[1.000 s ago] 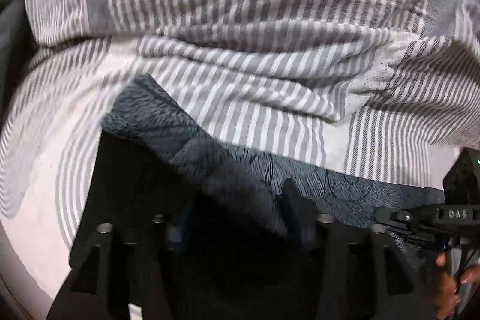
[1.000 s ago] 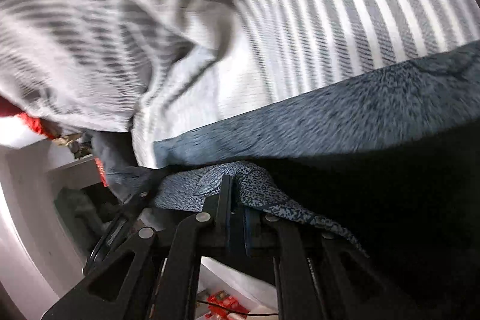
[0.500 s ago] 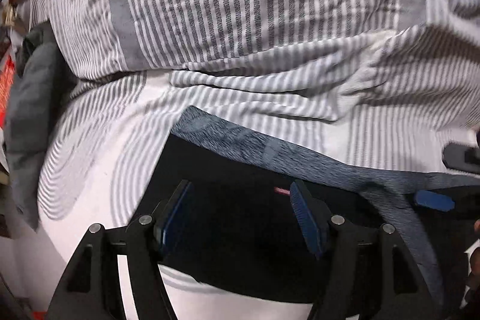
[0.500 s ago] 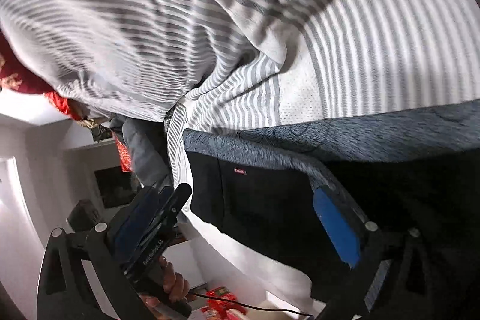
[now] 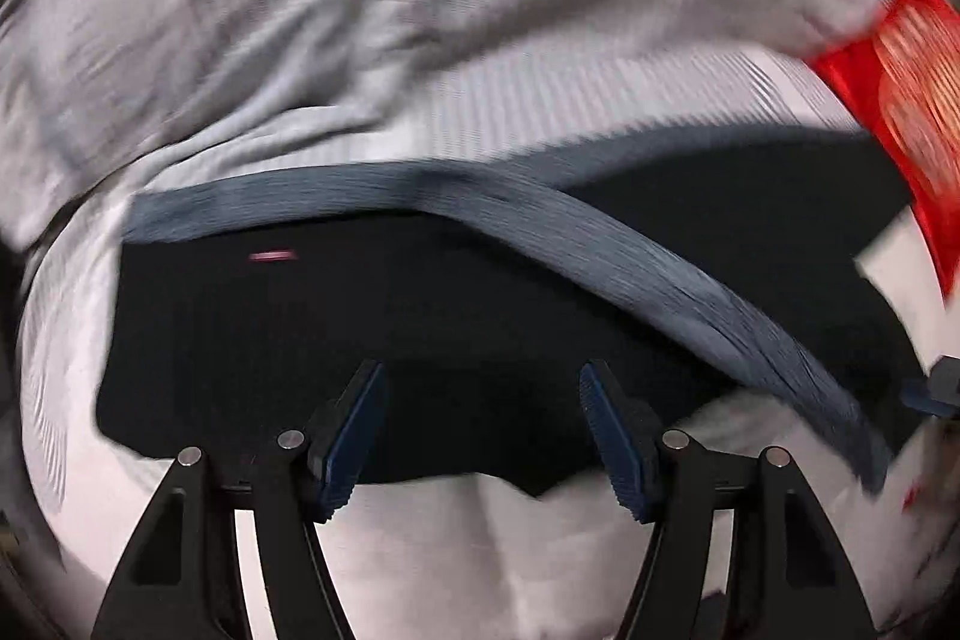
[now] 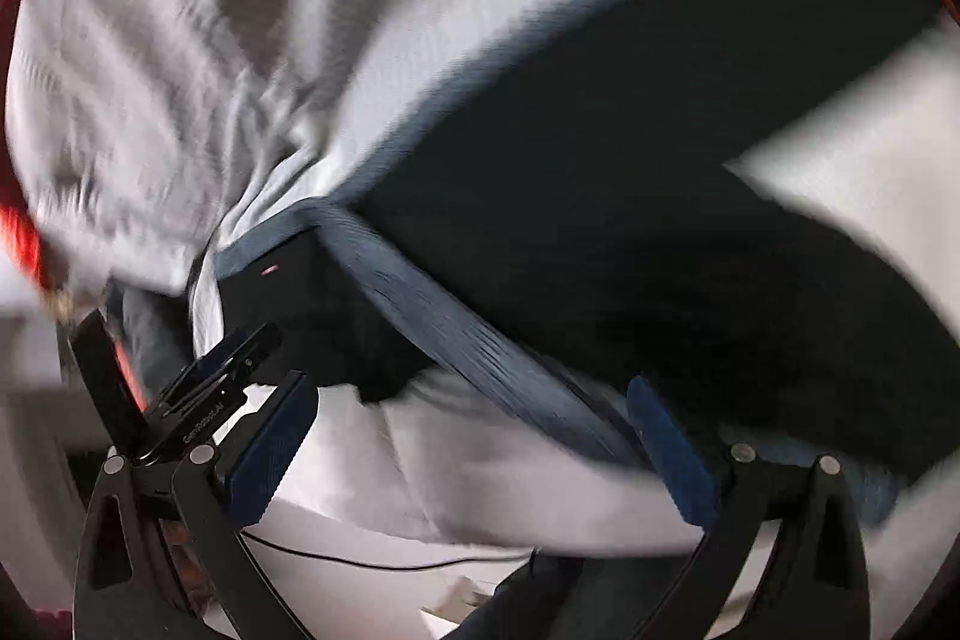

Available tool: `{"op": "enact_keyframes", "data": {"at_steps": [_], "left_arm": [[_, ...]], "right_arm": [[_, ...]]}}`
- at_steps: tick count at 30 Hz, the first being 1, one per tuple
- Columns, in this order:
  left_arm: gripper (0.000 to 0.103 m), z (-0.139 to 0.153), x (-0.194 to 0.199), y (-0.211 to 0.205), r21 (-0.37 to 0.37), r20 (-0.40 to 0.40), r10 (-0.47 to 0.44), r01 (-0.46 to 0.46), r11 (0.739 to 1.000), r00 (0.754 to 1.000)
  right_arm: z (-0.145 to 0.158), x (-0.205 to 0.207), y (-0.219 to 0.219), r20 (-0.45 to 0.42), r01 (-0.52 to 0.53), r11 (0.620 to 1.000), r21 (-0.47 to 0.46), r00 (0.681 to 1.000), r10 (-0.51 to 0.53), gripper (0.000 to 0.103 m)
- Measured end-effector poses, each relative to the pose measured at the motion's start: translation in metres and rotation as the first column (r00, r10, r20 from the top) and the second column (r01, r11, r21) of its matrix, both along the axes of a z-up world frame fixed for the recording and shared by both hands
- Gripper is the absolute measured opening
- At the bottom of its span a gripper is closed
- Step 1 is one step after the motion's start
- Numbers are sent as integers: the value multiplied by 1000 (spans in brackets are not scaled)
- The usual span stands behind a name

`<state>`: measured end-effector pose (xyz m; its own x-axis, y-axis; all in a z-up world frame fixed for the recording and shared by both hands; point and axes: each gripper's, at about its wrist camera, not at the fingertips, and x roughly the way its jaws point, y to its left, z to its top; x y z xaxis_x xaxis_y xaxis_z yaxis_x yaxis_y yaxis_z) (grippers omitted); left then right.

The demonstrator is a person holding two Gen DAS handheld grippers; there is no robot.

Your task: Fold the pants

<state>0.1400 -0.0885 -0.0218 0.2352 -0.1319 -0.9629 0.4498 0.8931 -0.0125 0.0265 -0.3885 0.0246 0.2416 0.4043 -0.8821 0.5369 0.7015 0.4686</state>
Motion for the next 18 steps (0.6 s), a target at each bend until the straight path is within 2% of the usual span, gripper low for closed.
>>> {"op": "enact_keyframes", "data": {"at_steps": [2,5,7,8,11,13,15,17,18], "left_arm": [[68,-5,-17,-19,-9,-20,-83,83,997,996],[68,-8,-42,-45,-13,-9,-198,197,980,980],[68,-13,-53,-54,-6,-19,-251,251,968,968],[68,-16,-58,-58,-12,-25,-271,270,963,962],[68,-21,-71,-71,-16,-23,-328,328,945,944],[68,-27,-78,-79,-12,-30,-357,357,934,934],[68,-32,-87,-88,-8,-37,-389,389,921,921],[68,-38,-99,-98,1,-39,-422,423,906,906],[68,-41,-103,-102,3,-43,-436,436,900,899]], "right_arm": [[-1,-45,-15,-12,117,993,-16,993,-117,103],[-15,-112,-37,-47,327,945,25,944,-326,103],[-30,-149,-48,-50,464,883,66,886,-461,103],[-41,-172,-57,-53,552,829,86,834,-550,103],[-66,-219,-73,-55,709,693,127,703,-709,100],[-83,-238,-82,-55,759,638,133,648,-759,97],[-104,-253,-87,-62,794,586,159,601,-797,90],[-125,-262,-90,-60,818,531,219,555,-830,72],[-133,-264,-91,-48,822,508,257,535,-843,69]]}}
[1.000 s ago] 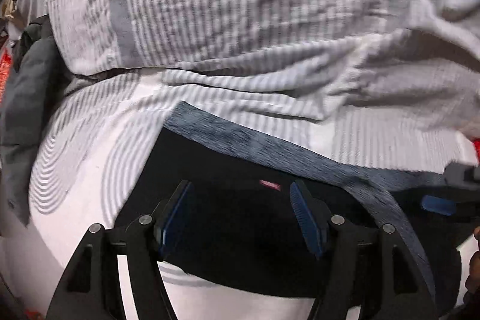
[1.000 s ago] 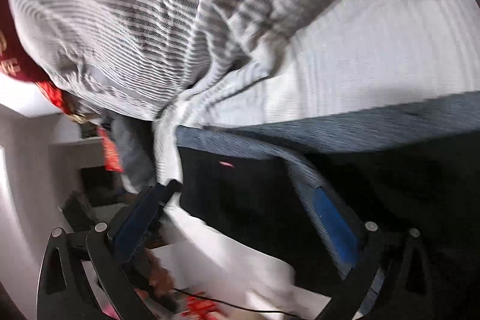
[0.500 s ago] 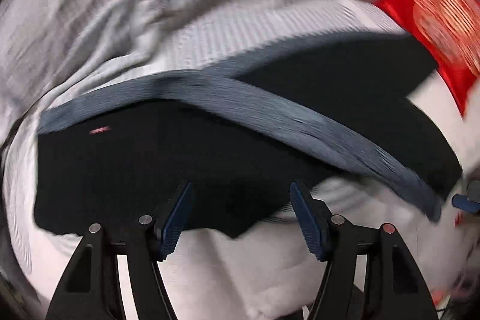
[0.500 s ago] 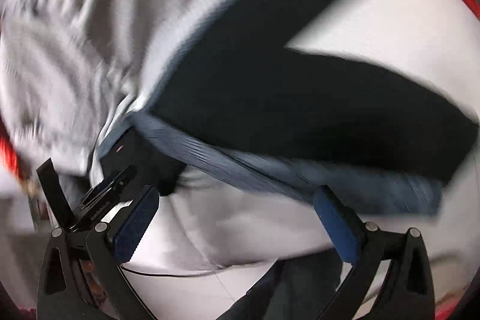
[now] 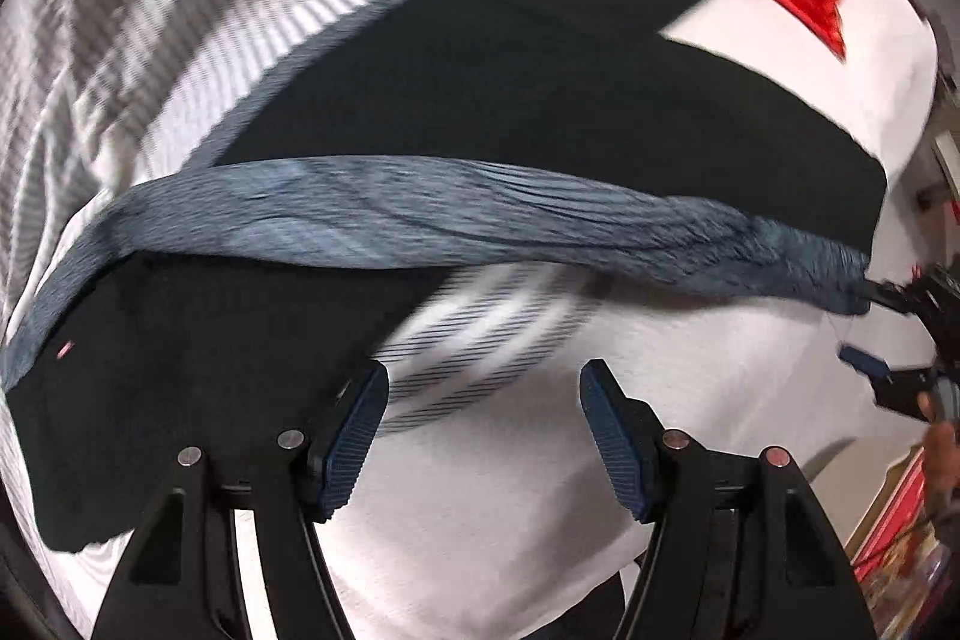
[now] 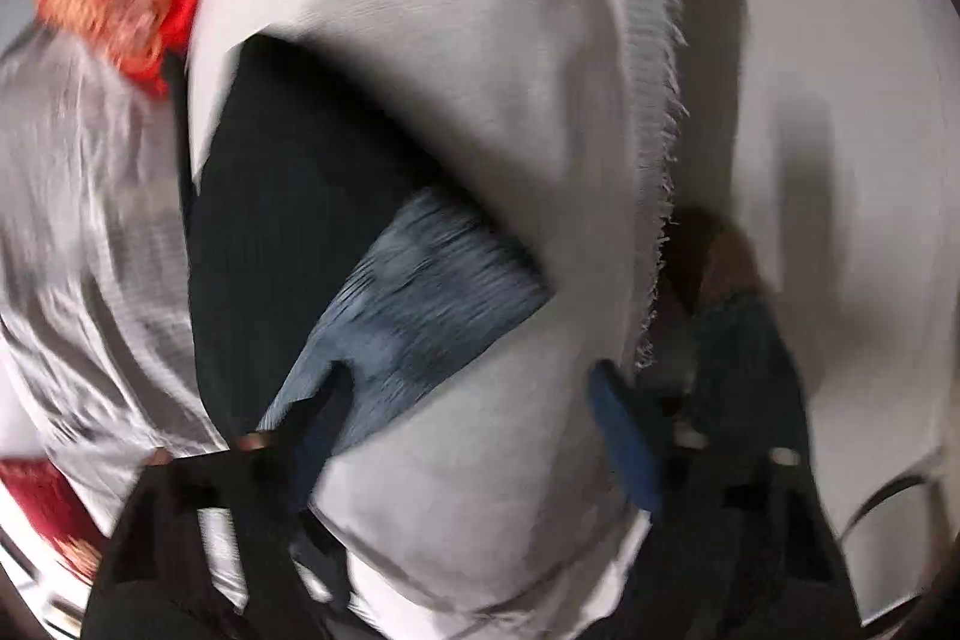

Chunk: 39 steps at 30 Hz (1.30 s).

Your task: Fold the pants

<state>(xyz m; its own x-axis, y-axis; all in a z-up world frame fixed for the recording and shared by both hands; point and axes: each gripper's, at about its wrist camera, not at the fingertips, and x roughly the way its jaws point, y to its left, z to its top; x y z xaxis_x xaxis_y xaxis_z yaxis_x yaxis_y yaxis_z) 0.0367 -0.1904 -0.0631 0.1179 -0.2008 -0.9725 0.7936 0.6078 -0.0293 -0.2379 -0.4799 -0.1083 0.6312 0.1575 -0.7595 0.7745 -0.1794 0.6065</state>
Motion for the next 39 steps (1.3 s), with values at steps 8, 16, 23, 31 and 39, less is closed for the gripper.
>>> {"op": "enact_keyframes", "data": {"at_steps": [8,16,23,31,39], "left_arm": [[68,-15,-28,-34,9,-29,-66,66,998,997],[68,2,-27,-57,-63,-67,-30,26,998,997],[68,32,11,-79,-144,-41,50,-55,988,998],[68,43,92,-130,-135,48,128,-120,984,991],[68,4,164,-177,-42,57,240,-238,970,969]], "right_arm": [[8,8,-12,159,28,999,-21,987,-24,5],[93,17,-40,272,13,994,-112,962,19,4],[166,113,-86,349,-120,965,-234,916,198,3],[163,255,-161,296,-305,913,-273,876,381,3],[106,395,-204,9,-615,735,-286,765,644,8]]}}
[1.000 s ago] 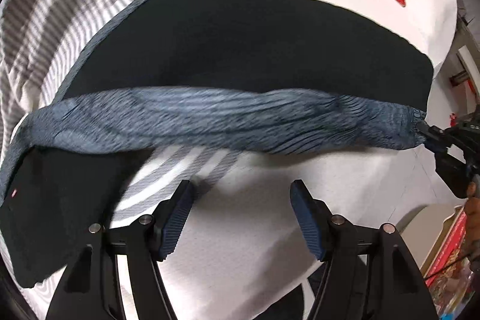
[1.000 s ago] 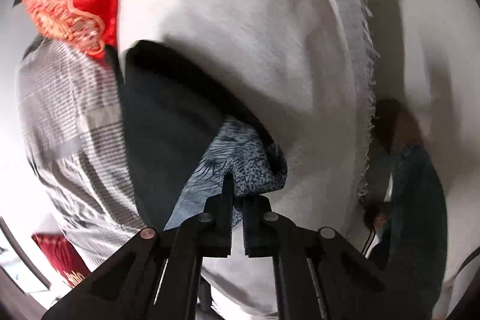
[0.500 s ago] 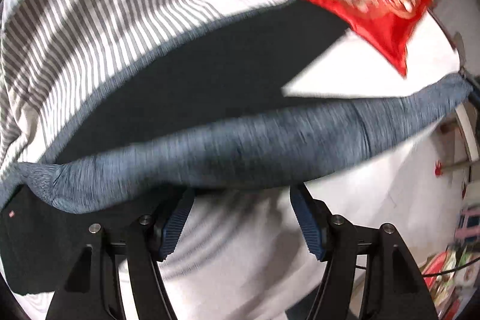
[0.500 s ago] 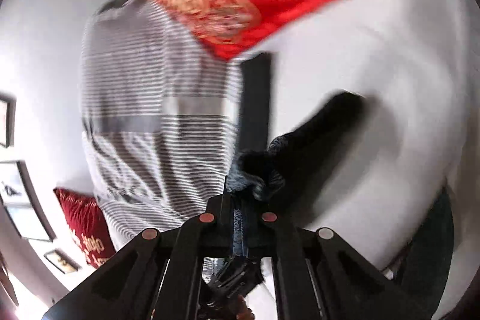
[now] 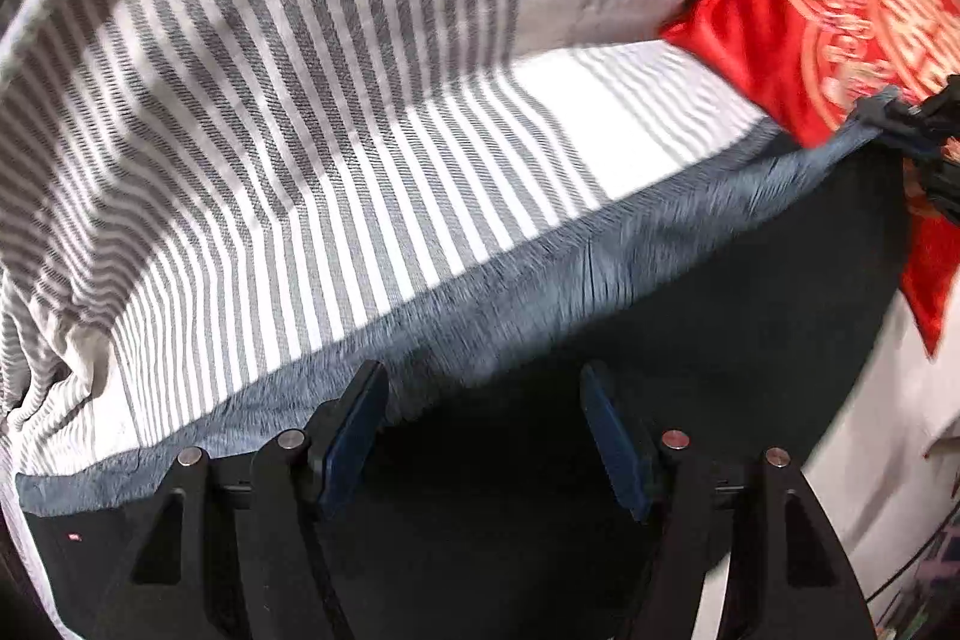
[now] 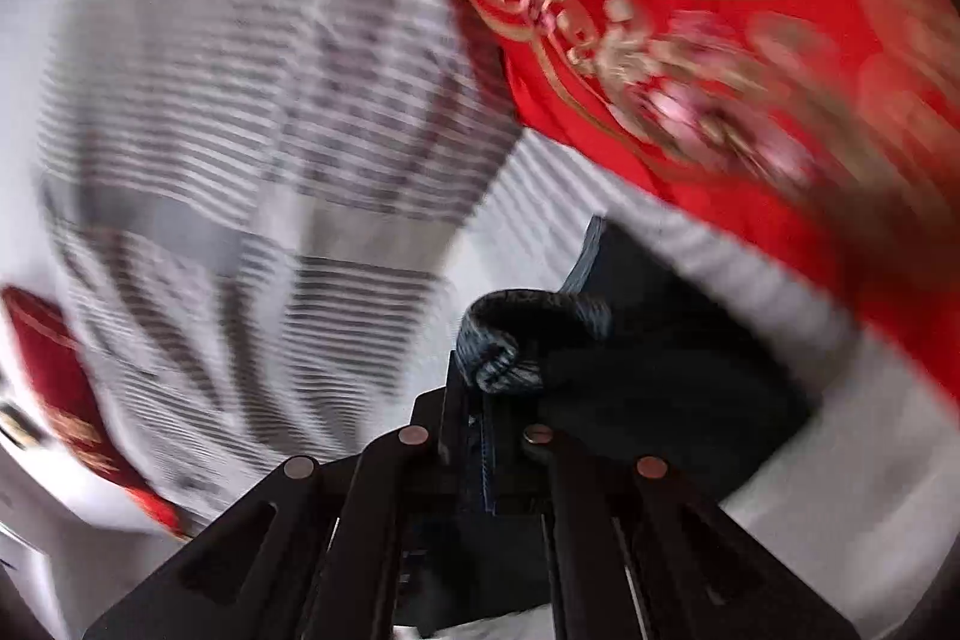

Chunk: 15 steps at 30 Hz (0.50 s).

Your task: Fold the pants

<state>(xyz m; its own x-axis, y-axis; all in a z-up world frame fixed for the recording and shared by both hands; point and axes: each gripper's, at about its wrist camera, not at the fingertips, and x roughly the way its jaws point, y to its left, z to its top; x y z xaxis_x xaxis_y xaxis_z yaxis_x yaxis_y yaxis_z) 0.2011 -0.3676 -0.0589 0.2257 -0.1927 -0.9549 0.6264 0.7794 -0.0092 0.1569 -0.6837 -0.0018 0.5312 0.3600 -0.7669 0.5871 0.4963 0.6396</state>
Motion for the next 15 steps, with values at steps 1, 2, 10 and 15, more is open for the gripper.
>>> {"op": "enact_keyframes", "data": {"at_steps": [1,2,10,15], "left_arm": [[68,-4,3,-3,13,-3,6,-6,1000,1000],[68,-6,6,-5,25,-7,13,-13,1000,1000],[68,12,10,5,34,-5,38,-38,999,999],[68,14,2,29,44,-26,79,-78,996,997]], "right_arm": [[-12,11,0,-59,-40,999,-16,997,39,8],[-22,19,1,-115,-79,996,-30,991,75,11],[12,47,29,-247,-481,842,-246,871,425,76],[15,78,101,-342,-808,456,-372,576,742,73]]}}
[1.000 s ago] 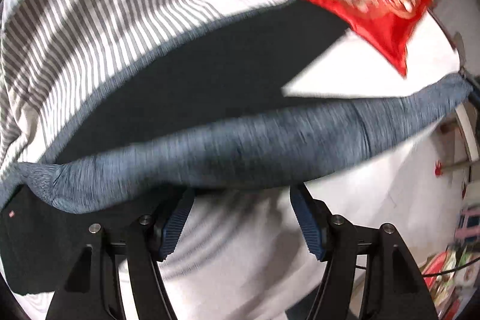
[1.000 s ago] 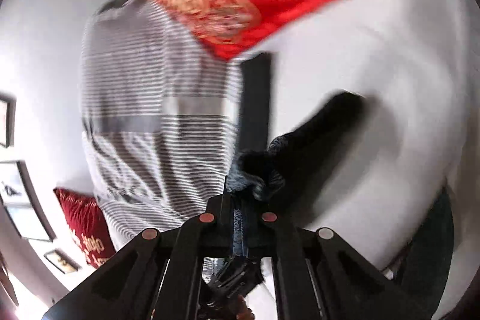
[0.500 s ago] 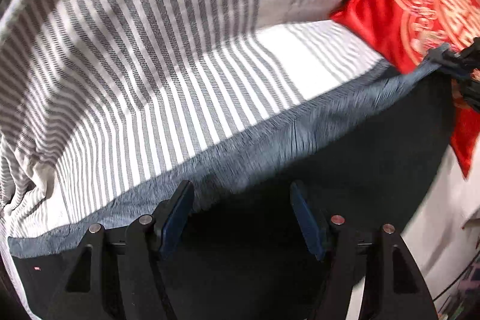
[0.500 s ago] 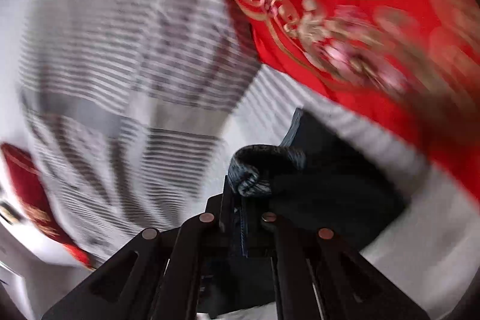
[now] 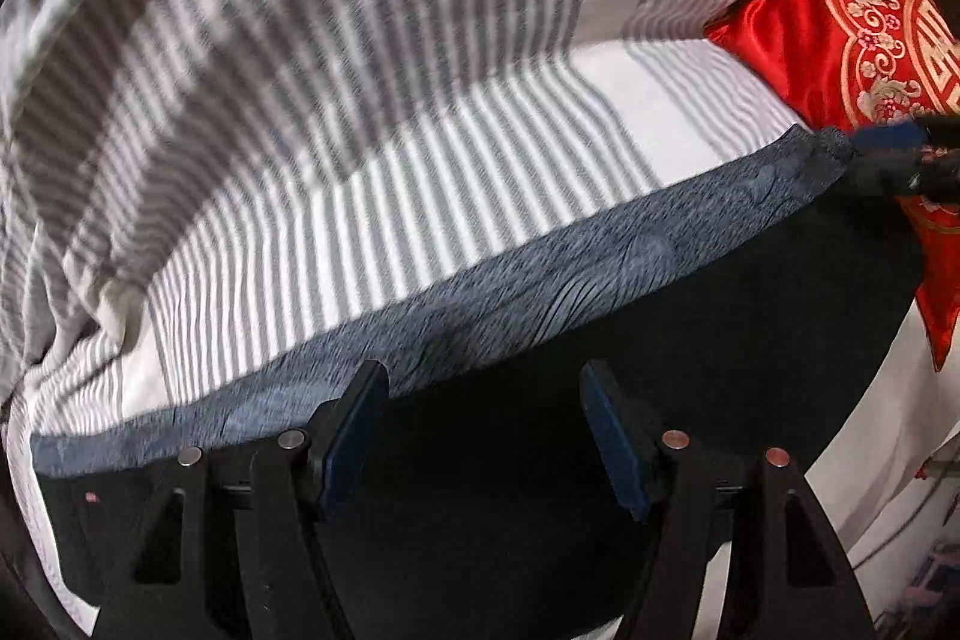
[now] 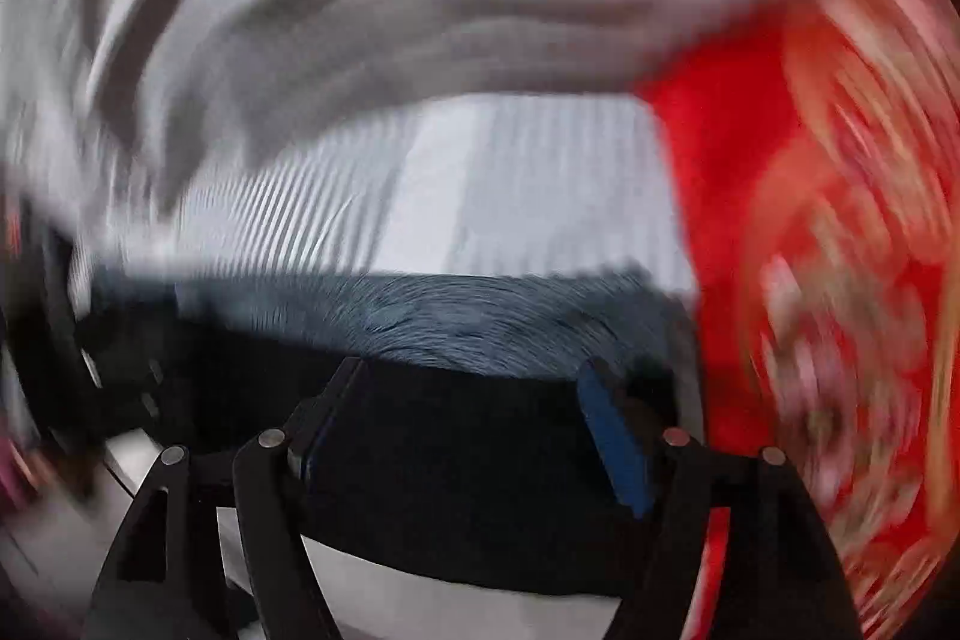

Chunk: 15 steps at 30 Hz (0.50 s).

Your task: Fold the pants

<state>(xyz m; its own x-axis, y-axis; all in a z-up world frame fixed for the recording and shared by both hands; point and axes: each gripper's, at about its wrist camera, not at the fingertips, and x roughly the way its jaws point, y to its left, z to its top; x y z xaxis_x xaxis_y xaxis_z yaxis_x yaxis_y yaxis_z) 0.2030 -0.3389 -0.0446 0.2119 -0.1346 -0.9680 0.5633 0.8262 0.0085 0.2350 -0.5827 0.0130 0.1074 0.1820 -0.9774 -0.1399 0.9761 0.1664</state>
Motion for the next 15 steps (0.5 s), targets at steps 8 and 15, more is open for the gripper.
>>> {"op": "enact_keyframes", "data": {"at_steps": [8,15], "left_arm": [[68,-11,-21,13,-21,-44,2,-3,1000,999],[68,-28,-11,9,-11,-72,77,-78,997,994]], "right_arm": [[-35,41,76,-65,-437,899,35,896,439,57],[-55,29,99,-181,-568,823,-12,811,556,3]]}}
